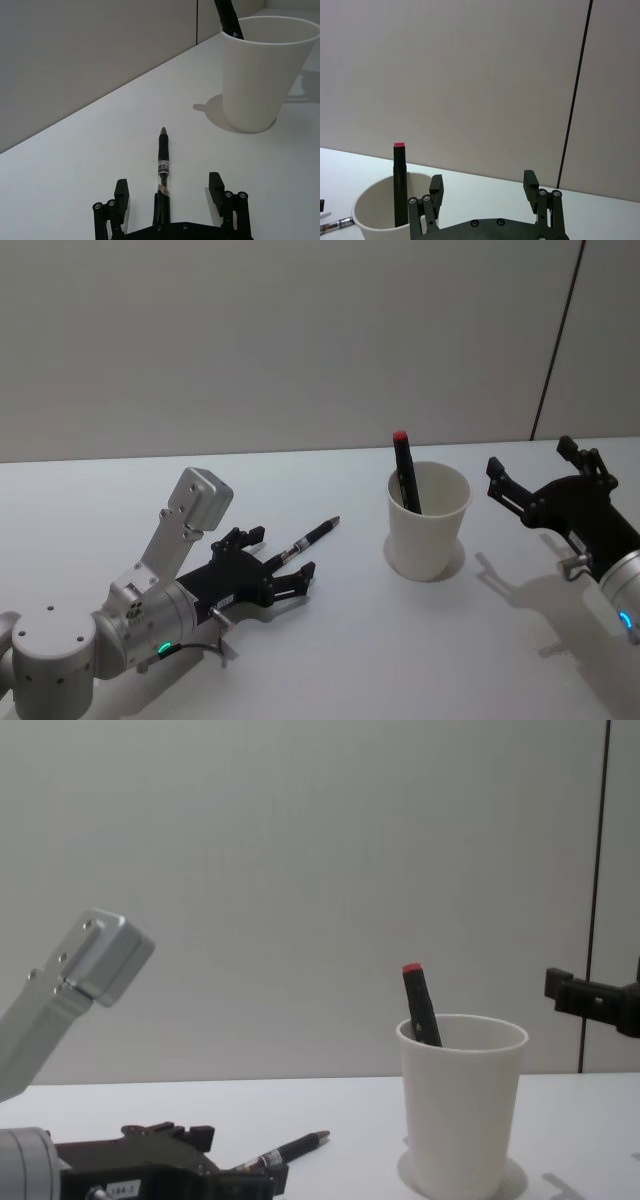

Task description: Place the pen into the pen holder.

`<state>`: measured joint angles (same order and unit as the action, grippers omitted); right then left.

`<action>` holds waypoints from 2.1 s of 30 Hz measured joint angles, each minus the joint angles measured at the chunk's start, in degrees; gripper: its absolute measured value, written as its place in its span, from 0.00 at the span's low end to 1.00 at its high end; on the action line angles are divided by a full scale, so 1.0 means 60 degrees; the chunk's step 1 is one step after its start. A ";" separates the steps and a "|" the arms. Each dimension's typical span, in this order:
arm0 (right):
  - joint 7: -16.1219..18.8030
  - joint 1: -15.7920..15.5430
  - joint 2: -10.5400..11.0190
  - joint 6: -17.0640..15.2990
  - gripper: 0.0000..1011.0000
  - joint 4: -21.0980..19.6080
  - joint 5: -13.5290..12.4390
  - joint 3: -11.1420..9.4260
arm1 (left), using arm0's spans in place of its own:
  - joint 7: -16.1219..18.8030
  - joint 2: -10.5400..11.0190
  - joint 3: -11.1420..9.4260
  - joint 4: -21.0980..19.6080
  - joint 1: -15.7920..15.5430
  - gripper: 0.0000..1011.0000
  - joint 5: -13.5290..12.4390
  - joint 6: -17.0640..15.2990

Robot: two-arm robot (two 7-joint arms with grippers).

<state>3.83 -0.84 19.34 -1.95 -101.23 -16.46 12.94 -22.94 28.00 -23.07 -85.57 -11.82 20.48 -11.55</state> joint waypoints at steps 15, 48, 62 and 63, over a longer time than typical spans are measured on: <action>0.0000 0.0000 0.0000 0.0000 0.99 0.0000 0.0000 0.0001 | -0.0174 0.0041 0.0000 0.0012 -0.0029 0.99 -0.0249 -0.0229; 0.0000 0.0000 -0.0001 0.0000 0.99 0.0000 0.0000 0.0000 | -0.0237 0.0061 -0.0017 -0.0034 -0.0045 0.59 -0.0411 -0.0392; 0.0000 0.0000 0.0000 0.0000 0.99 0.0000 0.0000 0.0000 | -0.0223 0.0062 -0.0015 -0.0034 -0.0045 0.16 -0.0426 -0.0410; 0.0000 0.0000 -0.0001 0.0000 0.99 0.0000 0.0000 0.0000 | -0.0221 0.0061 -0.0015 -0.0034 -0.0045 0.15 -0.0426 -0.0410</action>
<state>3.82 -0.84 19.33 -1.95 -101.23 -16.46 12.94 -24.26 28.37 -23.16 -85.78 -12.09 17.92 -14.01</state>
